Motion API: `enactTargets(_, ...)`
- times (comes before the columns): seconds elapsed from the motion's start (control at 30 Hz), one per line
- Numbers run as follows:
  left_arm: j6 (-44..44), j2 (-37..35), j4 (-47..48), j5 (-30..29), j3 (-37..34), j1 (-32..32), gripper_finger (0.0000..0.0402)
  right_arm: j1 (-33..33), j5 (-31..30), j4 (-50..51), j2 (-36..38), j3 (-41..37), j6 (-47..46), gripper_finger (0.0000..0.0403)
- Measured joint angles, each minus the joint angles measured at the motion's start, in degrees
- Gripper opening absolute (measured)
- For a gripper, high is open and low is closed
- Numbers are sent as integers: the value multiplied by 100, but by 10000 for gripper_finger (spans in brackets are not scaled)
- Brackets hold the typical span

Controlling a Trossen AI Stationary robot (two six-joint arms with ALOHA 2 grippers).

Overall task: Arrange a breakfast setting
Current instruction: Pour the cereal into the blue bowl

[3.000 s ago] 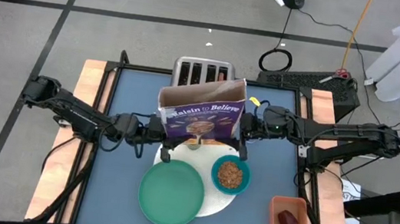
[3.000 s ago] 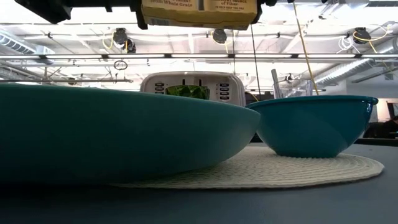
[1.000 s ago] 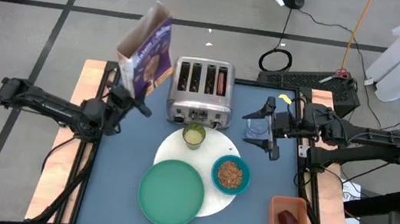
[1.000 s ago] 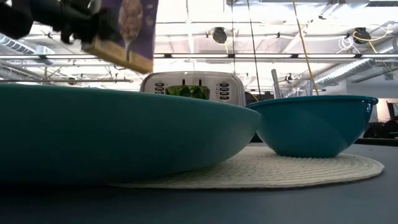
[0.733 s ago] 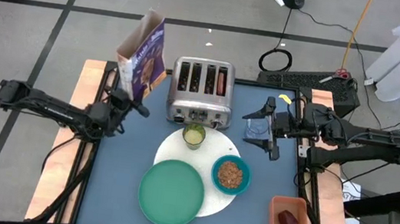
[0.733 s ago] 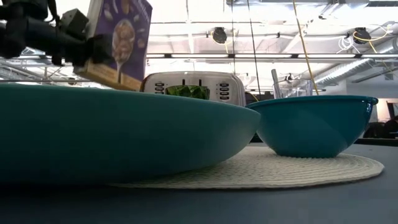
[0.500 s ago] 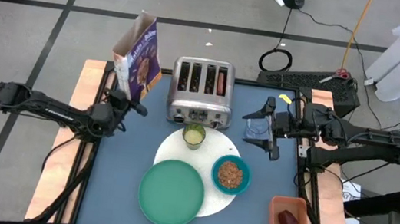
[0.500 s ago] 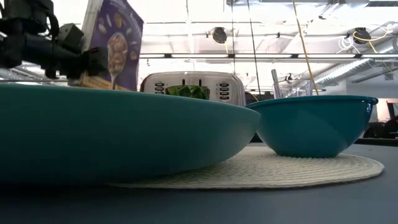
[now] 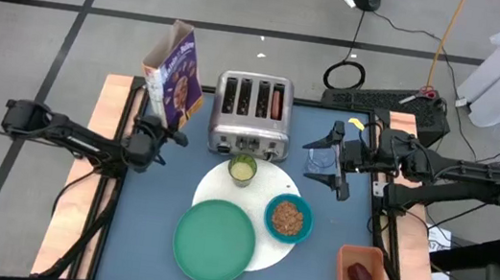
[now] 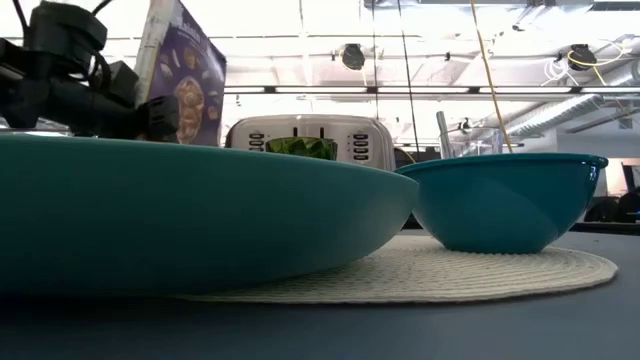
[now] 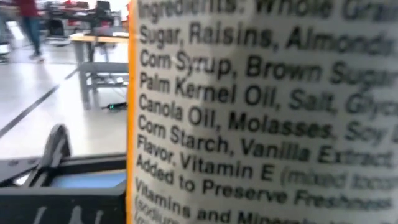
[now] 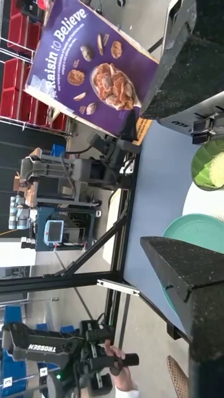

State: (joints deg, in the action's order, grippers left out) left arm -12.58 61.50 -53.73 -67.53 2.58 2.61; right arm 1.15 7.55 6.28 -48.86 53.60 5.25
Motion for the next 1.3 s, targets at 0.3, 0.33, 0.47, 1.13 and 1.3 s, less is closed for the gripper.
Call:
enactTargets(0.3, -1106, 1043, -9, -612, 5, -1, 168, 2, -1, 0, 0, 0, 128, 318)
enactTargets(0.33, -1175, 1124, -9, -623, 5, 0, 168, 0, -1, 0, 0, 0, 152, 318)
enactTargets(0.47, -1297, 1425, -9, -653, 5, 0, 168, 0, -2, 0, 0, 0, 164, 318)
enactTargets(1.13, -1793, 2475, -3, -413, 16, 0, 168, 1, -2, -164, -2, -2, 493, 318)
enactTargets(1.3, -1957, 2647, -3, -386, 16, -1, 168, 2, -2, -160, -2, -2, 517, 318)
